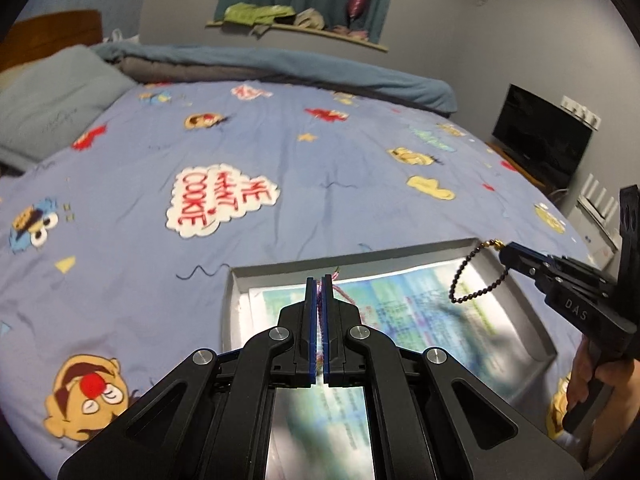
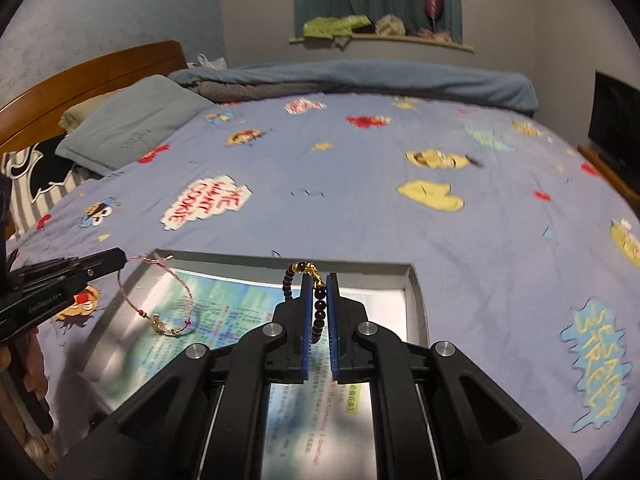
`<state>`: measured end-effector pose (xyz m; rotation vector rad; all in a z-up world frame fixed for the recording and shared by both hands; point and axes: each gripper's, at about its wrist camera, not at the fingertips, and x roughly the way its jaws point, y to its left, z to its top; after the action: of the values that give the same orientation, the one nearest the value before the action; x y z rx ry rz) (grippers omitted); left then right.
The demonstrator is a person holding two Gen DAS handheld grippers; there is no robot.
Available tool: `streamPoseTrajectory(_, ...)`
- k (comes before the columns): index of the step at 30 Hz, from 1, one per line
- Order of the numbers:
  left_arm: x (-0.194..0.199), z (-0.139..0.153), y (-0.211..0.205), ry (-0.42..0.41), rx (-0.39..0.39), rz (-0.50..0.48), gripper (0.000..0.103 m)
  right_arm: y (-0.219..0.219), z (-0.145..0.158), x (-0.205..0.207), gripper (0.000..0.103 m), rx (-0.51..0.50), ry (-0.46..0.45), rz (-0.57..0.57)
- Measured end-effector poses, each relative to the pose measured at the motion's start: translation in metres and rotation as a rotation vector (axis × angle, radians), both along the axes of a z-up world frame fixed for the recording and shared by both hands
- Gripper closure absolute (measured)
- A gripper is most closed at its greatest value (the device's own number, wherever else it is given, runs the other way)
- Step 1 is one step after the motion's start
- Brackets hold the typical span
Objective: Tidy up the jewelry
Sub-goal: 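Carry both bracelets into the gray tray and open both tools to release them, then move both open tools back from the tray to the jewelry pile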
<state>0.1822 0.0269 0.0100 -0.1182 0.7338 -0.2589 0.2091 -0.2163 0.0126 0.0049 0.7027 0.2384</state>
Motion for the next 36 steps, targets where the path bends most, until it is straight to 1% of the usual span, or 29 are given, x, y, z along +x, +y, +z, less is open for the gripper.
streamPoseTrajectory(5,0.011,-0.015,-0.002,0.031,0.047,0.013,0.1,-0.014,-0.021,0.013,0.096,-0.028,0.057,-0.074)
streamPoseTrajectory(8,0.015,-0.023,-0.004,0.043,0.069,0.013,0.1,-0.018,-0.029,0.016,0.096,-0.028,0.074,-0.09)
streamPoseTrajectory(11,0.019,-0.027,-0.005,0.041,0.113,0.025,0.1,-0.018,-0.036,0.02,0.096,-0.042,0.089,-0.102)
streamPoseTrajectory(16,0.026,-0.034,0.003,0.067,0.089,0.038,0.1,-0.016,-0.034,0.02,0.096,-0.049,0.079,-0.09)
streamPoseTrajectory(17,0.028,-0.035,0.003,0.071,0.094,0.04,0.1,-0.016,-0.034,0.02,0.094,-0.04,0.078,-0.087)
streamPoseTrajectory(18,0.028,-0.036,0.002,0.075,0.097,0.042,0.1,-0.017,-0.033,0.02,0.09,-0.035,0.077,-0.085)
streamPoseTrajectory(19,0.028,-0.036,0.002,0.075,0.098,0.044,0.1,-0.017,-0.032,0.02,0.081,-0.027,0.074,-0.082)
streamPoseTrajectory(20,0.028,-0.035,0.002,0.072,0.097,0.044,0.1,-0.018,-0.03,0.019,0.078,-0.016,0.068,-0.078)
streamPoseTrajectory(22,0.025,-0.032,0.001,0.067,0.095,0.046,0.093,-0.019,-0.026,0.015,0.077,-0.005,0.058,-0.071)
streamPoseTrajectory(23,0.022,-0.029,0.002,0.059,0.091,0.047,0.084,-0.02,-0.023,0.013,0.077,0.003,0.055,-0.067)
streamPoseTrajectory(24,0.02,-0.027,0.001,0.053,0.088,0.048,0.079,-0.02,-0.021,0.01,0.074,0.013,0.053,-0.063)
streamPoseTrajectory(27,0.011,-0.017,0.002,0.037,0.081,0.05,0.076,-0.022,-0.011,0.001,0.068,0.034,0.039,-0.053)
streamPoseTrajectory(28,0.006,-0.013,0.001,0.026,0.082,0.051,0.074,-0.022,-0.007,-0.003,0.062,0.034,0.028,-0.054)
streamPoseTrajectory(29,0.002,-0.011,0.001,0.019,0.088,0.056,0.068,-0.023,-0.003,-0.007,0.058,0.033,0.017,-0.055)
streamPoseTrajectory(30,-0.003,-0.007,0.001,0.008,0.095,0.061,0.065,-0.024,0.002,-0.012,0.053,0.035,0.003,-0.057)
streamPoseTrajectory(32,-0.01,-0.002,0.001,0.004,0.096,0.063,0.062,-0.026,0.01,-0.021,0.048,0.045,-0.015,-0.06)
streamPoseTrajectory(33,-0.014,0.001,0.001,0.004,0.098,0.066,0.057,-0.027,0.013,-0.024,0.043,0.047,-0.019,-0.061)
streamPoseTrajectory(34,-0.018,0.003,0.0,-0.004,0.099,0.065,0.055,-0.026,0.015,-0.029,0.04,0.045,-0.025,-0.06)
streamPoseTrajectory(36,-0.027,0.008,-0.001,-0.024,0.119,0.07,0.048,-0.025,0.02,-0.037,0.039,0.033,-0.039,-0.056)
